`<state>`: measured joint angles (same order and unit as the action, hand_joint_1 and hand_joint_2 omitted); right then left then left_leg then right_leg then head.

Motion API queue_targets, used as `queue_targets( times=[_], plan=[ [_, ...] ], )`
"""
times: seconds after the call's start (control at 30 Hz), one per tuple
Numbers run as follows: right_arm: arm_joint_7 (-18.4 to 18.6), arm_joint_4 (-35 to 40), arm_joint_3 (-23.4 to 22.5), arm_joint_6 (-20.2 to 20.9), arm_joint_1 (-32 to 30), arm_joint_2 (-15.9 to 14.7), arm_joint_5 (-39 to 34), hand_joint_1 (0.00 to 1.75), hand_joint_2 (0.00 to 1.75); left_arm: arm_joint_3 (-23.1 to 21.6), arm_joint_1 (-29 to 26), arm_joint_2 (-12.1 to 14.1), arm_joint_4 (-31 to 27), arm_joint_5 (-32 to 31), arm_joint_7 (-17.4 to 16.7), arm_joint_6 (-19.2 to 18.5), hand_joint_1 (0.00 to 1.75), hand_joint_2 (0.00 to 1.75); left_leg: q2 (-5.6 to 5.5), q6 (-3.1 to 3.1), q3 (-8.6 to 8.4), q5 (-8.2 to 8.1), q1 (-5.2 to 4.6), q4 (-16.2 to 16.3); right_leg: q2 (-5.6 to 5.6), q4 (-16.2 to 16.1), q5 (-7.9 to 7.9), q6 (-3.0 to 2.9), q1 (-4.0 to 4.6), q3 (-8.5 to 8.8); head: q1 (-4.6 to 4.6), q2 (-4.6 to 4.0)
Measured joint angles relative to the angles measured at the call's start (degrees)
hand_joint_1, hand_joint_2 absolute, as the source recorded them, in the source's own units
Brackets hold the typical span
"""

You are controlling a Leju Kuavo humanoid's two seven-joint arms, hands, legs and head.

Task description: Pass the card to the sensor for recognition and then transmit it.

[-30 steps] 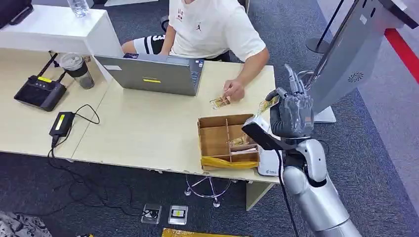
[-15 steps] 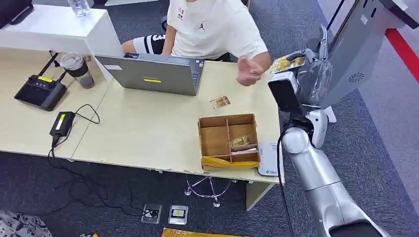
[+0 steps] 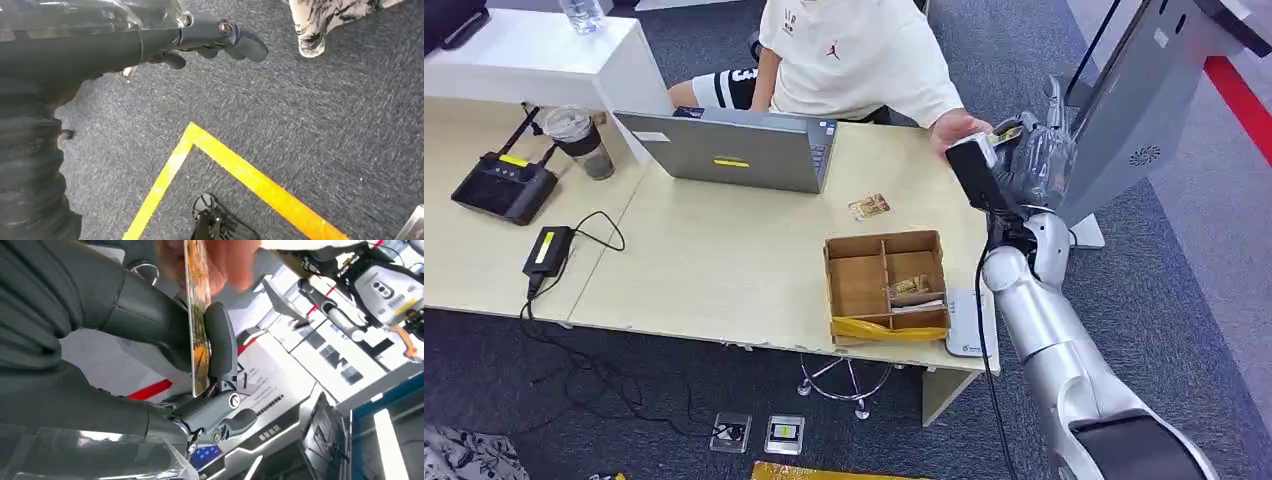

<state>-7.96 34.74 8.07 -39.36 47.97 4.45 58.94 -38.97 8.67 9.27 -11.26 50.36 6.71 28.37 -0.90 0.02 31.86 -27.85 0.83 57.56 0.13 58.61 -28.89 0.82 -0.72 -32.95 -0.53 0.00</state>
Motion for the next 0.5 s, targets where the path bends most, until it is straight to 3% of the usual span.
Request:
queue_targets(
  times=[0.17, 0.27, 0.3, 0.5],
  plan=[
    [0.00, -0.18, -0.02, 0.00, 0.02, 0.07, 0.05, 1.75, 1.75, 0.00, 0.00, 0.00, 0.00, 0.02, -0.06, 0.08, 0.00, 1.75, 0.00, 0.00, 0.00, 0.00, 0.00, 0.00, 0.00, 0.00, 0.00, 0.00, 0.00, 0.00, 0.00, 0.00],
    [0.07, -3.55, -0.02, 0.00, 0.12, 1.89, 1.08, 1.75, 1.75, 0.00, 0.00, -0.31, 0.00, 0.28, -2.16, 2.12, 0.00, 1.75, 0.00, 0.00, -0.02, 0.00, 0.00, 0.00, 0.01, 0.00, 0.00, 0.00, 0.00, 0.01, -0.02, 0.00],
    [0.28, -5.72, 0.02, 0.46, 0.14, 3.77, 1.95, 0.00, 1.75, 0.00, -0.01, -0.61, -0.02, 0.65, -4.13, 3.72, 0.00, 1.75, 0.00, 0.00, -0.02, 0.00, 0.00, 0.00, 0.00, 0.01, 0.00, 0.00, 0.00, 0.02, -0.02, 0.00],
    [1.25, -8.29, 0.57, 3.69, 0.18, 5.73, 3.69, 0.00, 1.75, 0.00, -0.03, -1.86, 0.00, 0.85, -6.05, 8.18, 0.00, 1.75, -0.01, 0.00, -0.03, 0.01, -0.01, 0.00, -0.01, 0.01, 0.00, 0.00, -0.01, 0.03, -0.02, 0.00]
  ],
)
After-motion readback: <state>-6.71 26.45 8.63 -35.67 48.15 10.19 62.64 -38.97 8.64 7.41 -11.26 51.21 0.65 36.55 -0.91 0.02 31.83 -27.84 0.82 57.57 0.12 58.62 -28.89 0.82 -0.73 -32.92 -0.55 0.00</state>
